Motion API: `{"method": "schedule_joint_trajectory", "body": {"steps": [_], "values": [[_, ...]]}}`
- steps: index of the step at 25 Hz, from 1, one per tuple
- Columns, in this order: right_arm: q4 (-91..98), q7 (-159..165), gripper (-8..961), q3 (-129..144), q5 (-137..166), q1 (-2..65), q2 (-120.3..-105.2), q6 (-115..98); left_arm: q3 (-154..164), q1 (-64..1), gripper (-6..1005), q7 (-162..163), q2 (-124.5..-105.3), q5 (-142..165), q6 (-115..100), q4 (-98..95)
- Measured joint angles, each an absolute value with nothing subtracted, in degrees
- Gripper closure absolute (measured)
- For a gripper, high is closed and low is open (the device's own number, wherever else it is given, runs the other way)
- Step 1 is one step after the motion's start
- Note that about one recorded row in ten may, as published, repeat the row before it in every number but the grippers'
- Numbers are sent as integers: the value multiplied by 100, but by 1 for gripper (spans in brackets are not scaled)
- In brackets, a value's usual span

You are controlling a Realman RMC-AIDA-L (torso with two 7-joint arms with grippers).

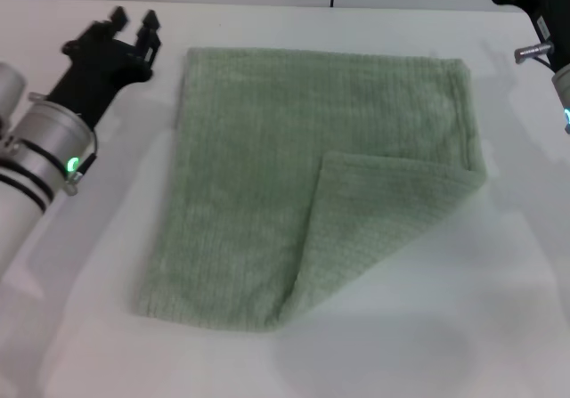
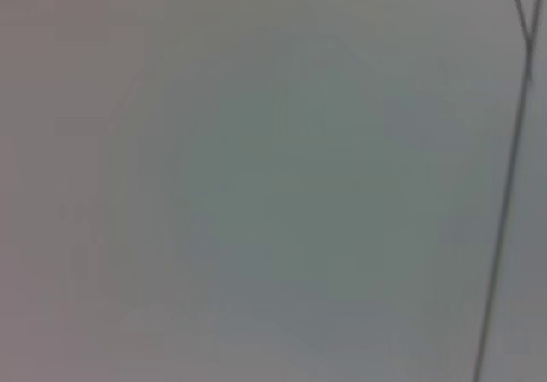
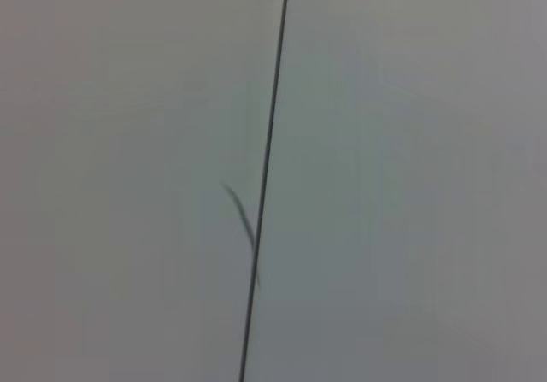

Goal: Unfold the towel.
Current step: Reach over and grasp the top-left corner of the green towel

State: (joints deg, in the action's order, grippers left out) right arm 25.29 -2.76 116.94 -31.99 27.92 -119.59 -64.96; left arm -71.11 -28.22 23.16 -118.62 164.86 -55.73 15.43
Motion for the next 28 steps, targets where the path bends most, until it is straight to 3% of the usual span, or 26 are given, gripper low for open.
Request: {"method": "schedule_joint_trajectory", "body": {"steps": [7,13,19,28], "values": [[2301,-281,134,11543,-3199,2785,-11948,-6489,-6769,-3252,688,2506,-11847,16489,-4661,1555],[2260,-283,135,11532,-3199,2785,-11946,-6484,-6695,-3509,943,2585,-11840,16488,-3983,1556],[2258,-289,135,11531,-3199,2840,-11944,-6378,-6297,-3751,1002,2855,-11851,16496,-3402,1557],[2273,-293,134,11554,-3199,2887,-11944,-6317,-6029,-3799,1001,2865,-11868,16497,-3221,1558]]}}
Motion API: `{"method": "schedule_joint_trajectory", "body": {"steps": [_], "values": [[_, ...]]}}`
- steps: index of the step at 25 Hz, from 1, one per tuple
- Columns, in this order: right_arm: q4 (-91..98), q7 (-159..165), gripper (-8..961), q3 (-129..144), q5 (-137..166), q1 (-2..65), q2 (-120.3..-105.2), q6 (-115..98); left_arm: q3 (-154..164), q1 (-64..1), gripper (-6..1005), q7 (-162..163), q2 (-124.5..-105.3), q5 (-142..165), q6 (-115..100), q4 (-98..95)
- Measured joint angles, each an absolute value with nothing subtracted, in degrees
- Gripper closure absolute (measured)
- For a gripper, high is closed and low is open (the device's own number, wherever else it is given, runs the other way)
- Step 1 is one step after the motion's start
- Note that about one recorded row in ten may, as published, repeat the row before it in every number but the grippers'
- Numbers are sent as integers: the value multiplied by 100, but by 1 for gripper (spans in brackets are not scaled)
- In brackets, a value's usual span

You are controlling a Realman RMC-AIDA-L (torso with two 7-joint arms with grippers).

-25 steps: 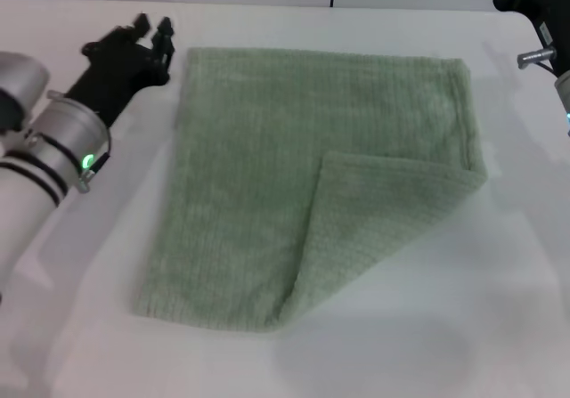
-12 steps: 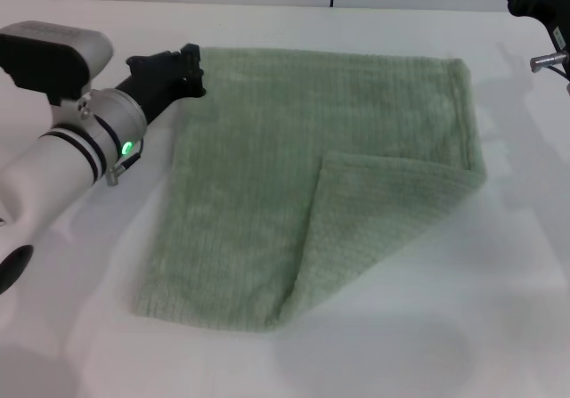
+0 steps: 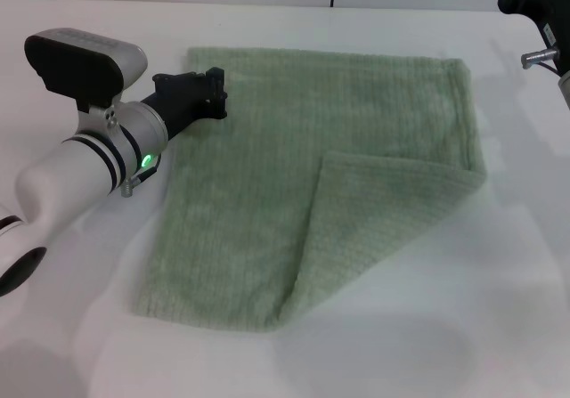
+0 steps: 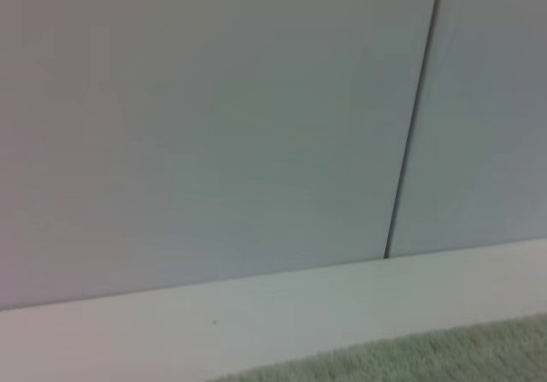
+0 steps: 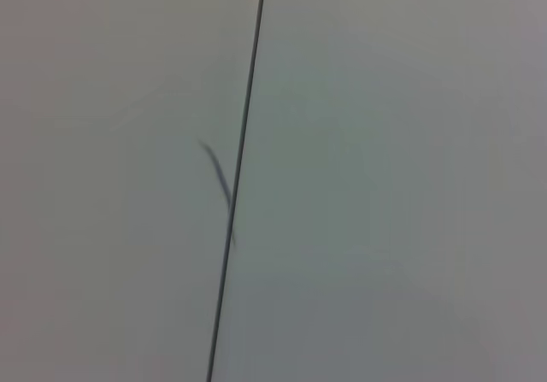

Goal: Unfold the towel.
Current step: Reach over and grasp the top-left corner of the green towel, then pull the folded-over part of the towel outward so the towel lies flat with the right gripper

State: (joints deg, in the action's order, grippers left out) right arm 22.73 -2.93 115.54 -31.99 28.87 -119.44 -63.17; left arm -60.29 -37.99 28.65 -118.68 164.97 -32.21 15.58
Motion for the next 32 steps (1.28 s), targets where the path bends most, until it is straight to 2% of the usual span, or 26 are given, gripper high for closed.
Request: {"method": "schedule_joint_trajectory", "body": {"steps": [17,24,30,31,32], "values": [[2494,-223,135,11576,-3196,2979,-11937,-5721,-5654,-3858,1000,2866,-11865,16497,-2804,1553],[3743,47,135,11546,-3025,3032,-11888,-3790,-5636,-3859,1000,2866,-11865,16497,-2681,1552],[5671,11,134,11050,-2836,2814,-11864,-1136,-5634,-3859,1000,2866,-11866,16497,-2650,1553],[6257,1,134,10832,-2833,2792,-11866,-166,-5633,-3858,1000,2866,-11866,16497,-2647,1552],[6257,1,134,10832,-2833,2792,-11866,-166,-5633,-3858,1000,2866,-11866,16497,-2647,1552]]}}
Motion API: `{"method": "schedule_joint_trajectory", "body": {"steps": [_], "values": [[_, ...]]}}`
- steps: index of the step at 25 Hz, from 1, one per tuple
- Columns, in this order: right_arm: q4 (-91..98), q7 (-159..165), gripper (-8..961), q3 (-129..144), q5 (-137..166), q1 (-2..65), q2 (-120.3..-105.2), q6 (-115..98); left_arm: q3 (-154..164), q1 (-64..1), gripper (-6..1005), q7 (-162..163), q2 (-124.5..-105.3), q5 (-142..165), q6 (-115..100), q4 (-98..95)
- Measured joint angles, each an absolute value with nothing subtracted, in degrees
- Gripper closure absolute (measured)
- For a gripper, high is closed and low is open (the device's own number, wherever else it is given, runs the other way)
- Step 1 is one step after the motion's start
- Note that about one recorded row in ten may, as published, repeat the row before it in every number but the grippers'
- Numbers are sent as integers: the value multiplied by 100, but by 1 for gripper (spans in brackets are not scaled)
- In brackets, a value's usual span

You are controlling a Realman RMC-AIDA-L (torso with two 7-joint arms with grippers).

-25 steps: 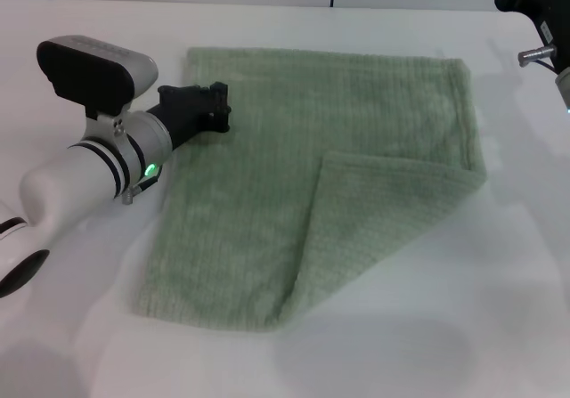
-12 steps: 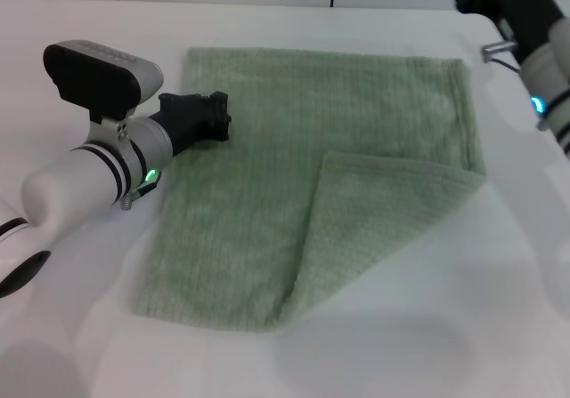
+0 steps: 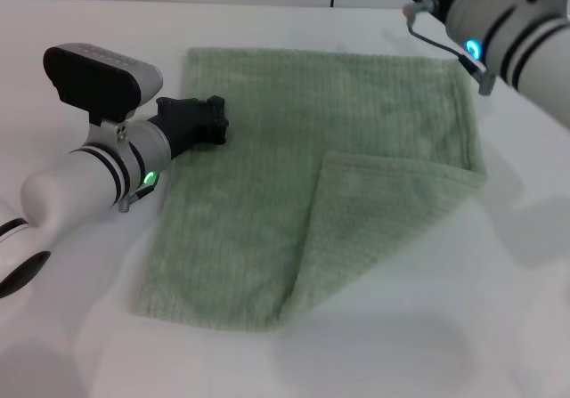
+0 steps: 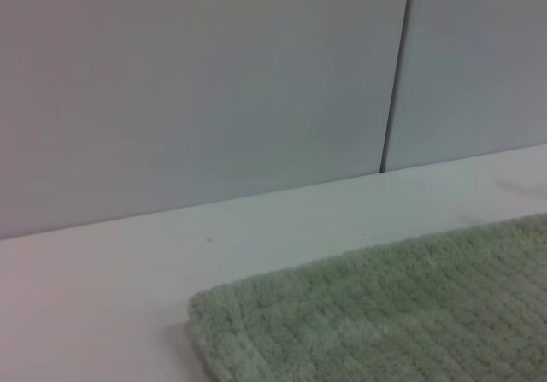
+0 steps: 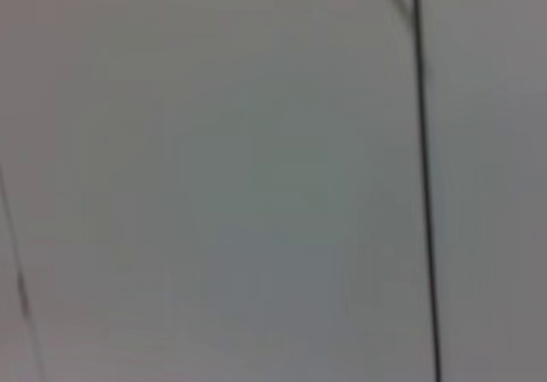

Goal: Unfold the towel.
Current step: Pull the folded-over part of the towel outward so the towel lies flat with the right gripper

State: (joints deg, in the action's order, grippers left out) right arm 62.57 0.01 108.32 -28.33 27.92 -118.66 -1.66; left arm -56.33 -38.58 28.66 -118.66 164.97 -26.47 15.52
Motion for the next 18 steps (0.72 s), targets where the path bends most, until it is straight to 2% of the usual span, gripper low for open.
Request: {"method": "schedule_joint_trajectory", "body": {"steps": [4,8,14,18], "values": [[7385,-187,134,10137,-2858,2975,-11856,2297,-5633,-3854,1000,2865,-11862,16497,-2645,1554],[7678,-615,135,9672,-3075,3277,-11870,3566,-5633,-3865,1000,2865,-11856,16497,-2645,1563],[7260,-2176,135,8615,-4306,4101,-11878,5734,-5634,-3876,1001,2866,-11857,16497,-2646,1566],[6879,-2473,136,8429,-4383,4414,-11871,6194,-5634,-3876,1001,2865,-11862,16497,-2646,1566]]}}
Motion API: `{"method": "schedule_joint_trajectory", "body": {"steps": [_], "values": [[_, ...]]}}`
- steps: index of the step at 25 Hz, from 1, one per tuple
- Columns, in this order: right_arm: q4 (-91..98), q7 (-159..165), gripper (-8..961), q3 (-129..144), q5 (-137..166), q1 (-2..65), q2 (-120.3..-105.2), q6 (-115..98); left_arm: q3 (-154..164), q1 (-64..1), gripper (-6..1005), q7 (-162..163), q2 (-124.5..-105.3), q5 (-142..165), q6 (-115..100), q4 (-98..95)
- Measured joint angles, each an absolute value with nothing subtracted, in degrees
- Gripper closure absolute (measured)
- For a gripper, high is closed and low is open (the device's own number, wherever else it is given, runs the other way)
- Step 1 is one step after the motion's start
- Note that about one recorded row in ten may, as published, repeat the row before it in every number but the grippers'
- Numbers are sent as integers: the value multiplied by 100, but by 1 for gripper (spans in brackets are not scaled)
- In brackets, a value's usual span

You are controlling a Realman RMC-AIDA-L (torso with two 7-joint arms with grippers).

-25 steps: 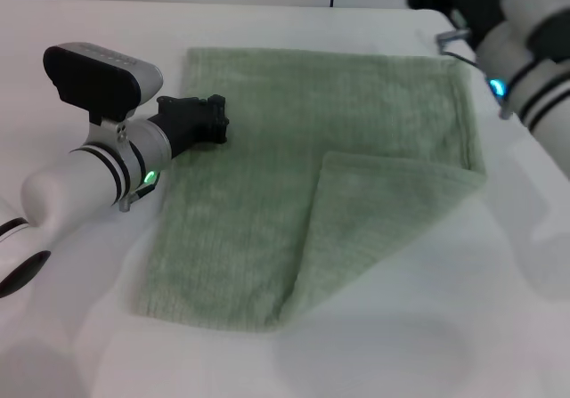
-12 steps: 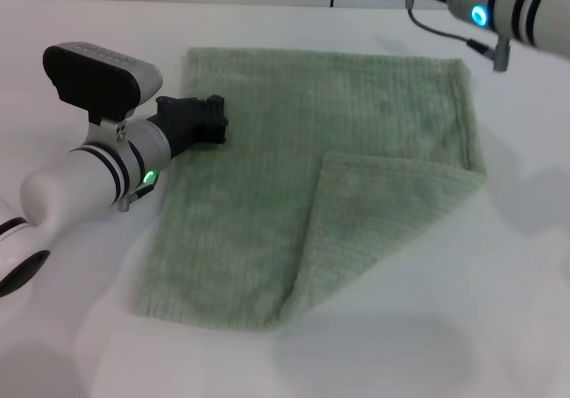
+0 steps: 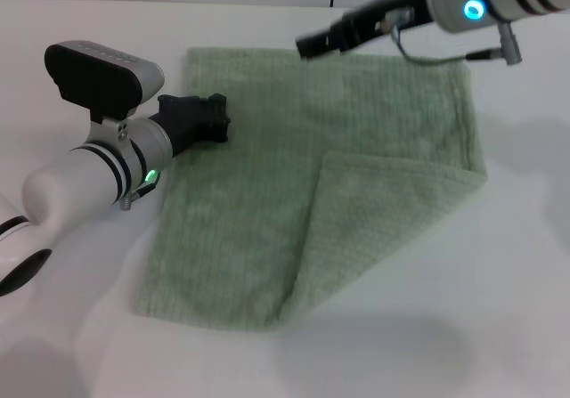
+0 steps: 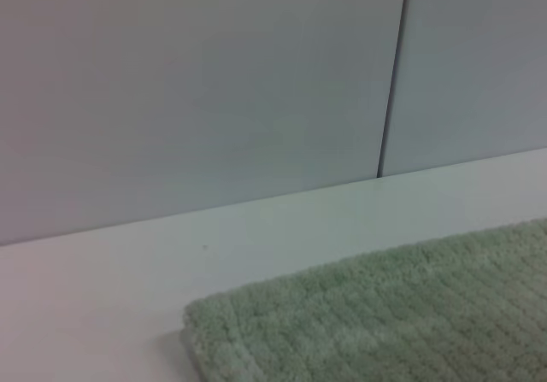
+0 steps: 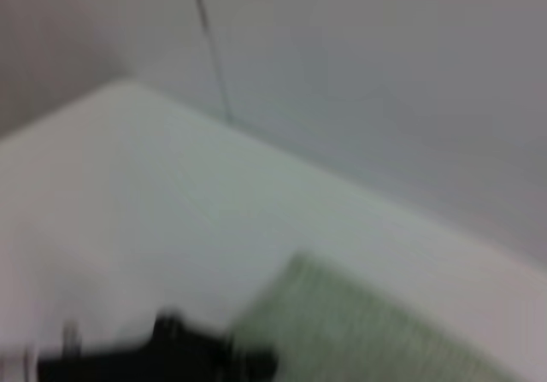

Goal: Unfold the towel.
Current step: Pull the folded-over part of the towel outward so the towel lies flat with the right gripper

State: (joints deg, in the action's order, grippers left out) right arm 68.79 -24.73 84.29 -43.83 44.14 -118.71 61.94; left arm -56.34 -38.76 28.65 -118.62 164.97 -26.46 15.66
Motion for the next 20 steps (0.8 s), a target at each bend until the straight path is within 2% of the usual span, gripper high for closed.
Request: {"method": "schedule_joint_trajectory", "body": {"steps": [6,11,20], "values": [[5435,-3145,137,8323,-4384,5154,-11878,6614,-5634,-3876,1001,2865,-11863,16497,-2646,1615],[4644,-3540,138,8311,-4376,5465,-11888,6541,-5634,-3876,1001,2865,-11857,16497,-2646,1618],[4097,-3917,139,8379,-4394,5658,-11929,6404,-5634,-3876,1001,2865,-11856,16497,-2646,1623]]}}
